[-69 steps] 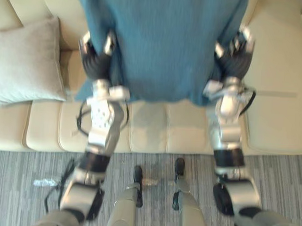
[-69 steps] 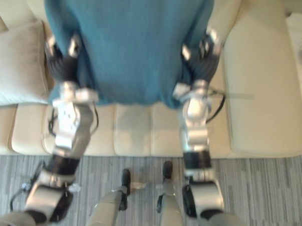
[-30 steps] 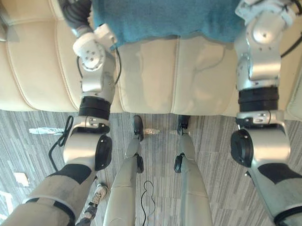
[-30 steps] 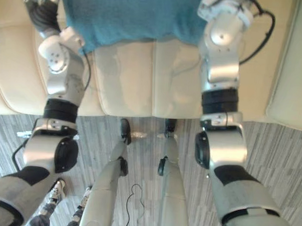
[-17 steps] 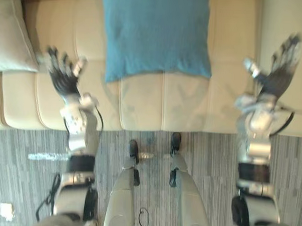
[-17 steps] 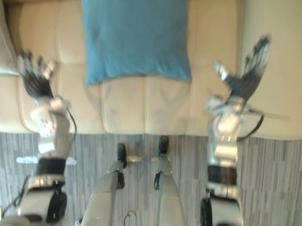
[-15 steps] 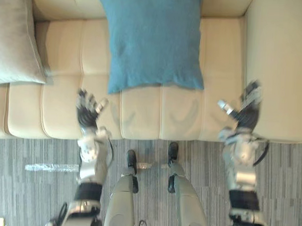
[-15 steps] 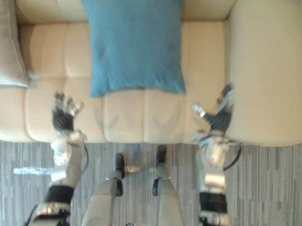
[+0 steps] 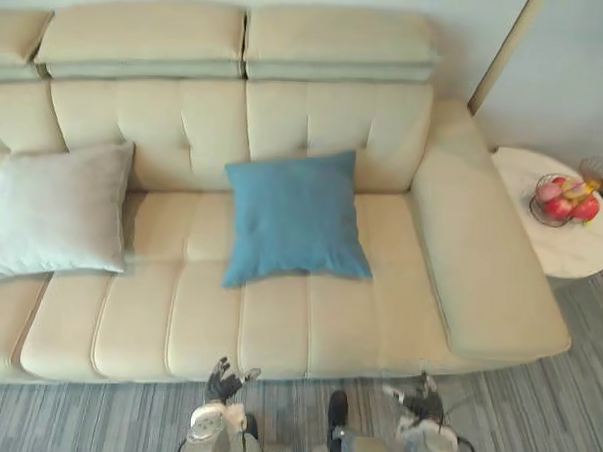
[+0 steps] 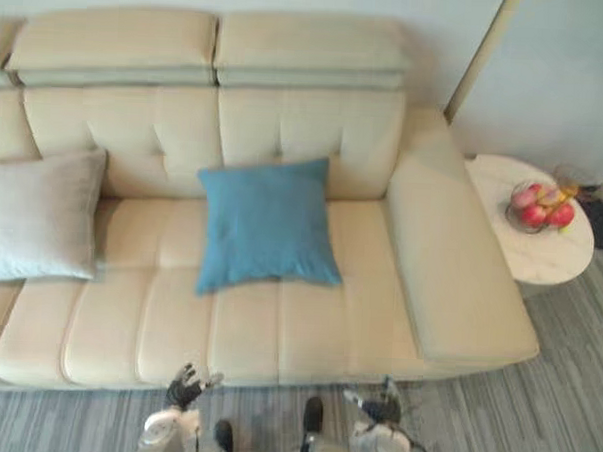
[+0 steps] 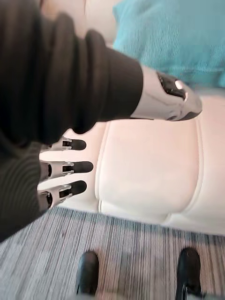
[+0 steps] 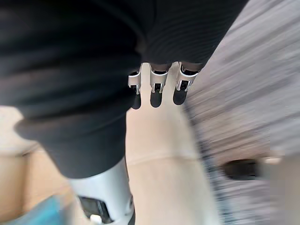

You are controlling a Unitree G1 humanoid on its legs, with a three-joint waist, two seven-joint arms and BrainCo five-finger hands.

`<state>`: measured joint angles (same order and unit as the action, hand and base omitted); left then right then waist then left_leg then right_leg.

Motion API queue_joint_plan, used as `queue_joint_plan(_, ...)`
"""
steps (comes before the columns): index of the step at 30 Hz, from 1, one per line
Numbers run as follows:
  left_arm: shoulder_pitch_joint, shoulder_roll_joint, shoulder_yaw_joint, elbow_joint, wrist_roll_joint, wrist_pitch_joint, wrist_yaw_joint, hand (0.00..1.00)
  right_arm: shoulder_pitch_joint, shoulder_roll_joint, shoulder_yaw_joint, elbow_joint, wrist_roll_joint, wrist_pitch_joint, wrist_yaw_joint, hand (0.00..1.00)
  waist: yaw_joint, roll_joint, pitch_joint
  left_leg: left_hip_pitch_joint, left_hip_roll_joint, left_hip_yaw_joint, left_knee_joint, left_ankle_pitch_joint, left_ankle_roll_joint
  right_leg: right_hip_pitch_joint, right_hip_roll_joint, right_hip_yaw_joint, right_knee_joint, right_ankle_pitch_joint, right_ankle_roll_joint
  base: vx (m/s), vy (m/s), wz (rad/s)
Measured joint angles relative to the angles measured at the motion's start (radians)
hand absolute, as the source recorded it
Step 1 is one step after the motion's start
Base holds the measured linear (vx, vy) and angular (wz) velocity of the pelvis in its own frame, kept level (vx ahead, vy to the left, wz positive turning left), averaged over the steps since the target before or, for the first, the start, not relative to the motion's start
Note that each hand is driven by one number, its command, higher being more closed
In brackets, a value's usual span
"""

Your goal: Pick up cushions and gather them together orderly.

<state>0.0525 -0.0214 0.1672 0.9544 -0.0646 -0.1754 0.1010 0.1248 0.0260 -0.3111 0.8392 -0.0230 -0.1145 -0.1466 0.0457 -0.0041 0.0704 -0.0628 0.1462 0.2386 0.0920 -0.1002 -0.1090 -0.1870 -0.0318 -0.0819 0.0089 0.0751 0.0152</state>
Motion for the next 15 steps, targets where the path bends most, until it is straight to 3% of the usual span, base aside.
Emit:
queue_joint_plan(4, 0.004, 0.023, 0.021, 0.06, 0.048, 0.017, -0.009, 0.0, 0.003, -0.012, -0.043, 0.097, -0.001, 0.015, 0.011, 0.0, -0.004, 0.0, -0.019, 0.043, -0.019, -0.001, -0.022, -0.002, 0.002, 0.072, -0.005, 0.011, -0.098, 0.052, 0.003, 0.06, 0.041, -0.07)
queue_joint_plan(12, 0.007, 0.062, 0.032, 0.1, 0.083, 0.028, -0.015, 0.0, -0.026, -0.044, -0.048, 0.168, -0.005, 0.025, 0.021, 0.0, -0.01, -0.006, -0.019, 0.082, -0.043, -0.003, -0.037, -0.008, 0.005, 0.098, -0.013, 0.035, -0.105, 0.055, 0.014, 0.0, 0.012, -0.02)
queue_joint_plan(15, 0.003, 0.073, 0.033, 0.1, 0.088, 0.03, -0.014, 0.0, -0.048, -0.044, -0.042, 0.168, -0.005, 0.026, 0.021, 0.0, -0.011, -0.022, -0.009, 0.052, -0.053, 0.019, -0.027, -0.017, 0.007, 0.052, -0.021, 0.066, -0.104, 0.06, 0.032, -0.07, 0.031, -0.2)
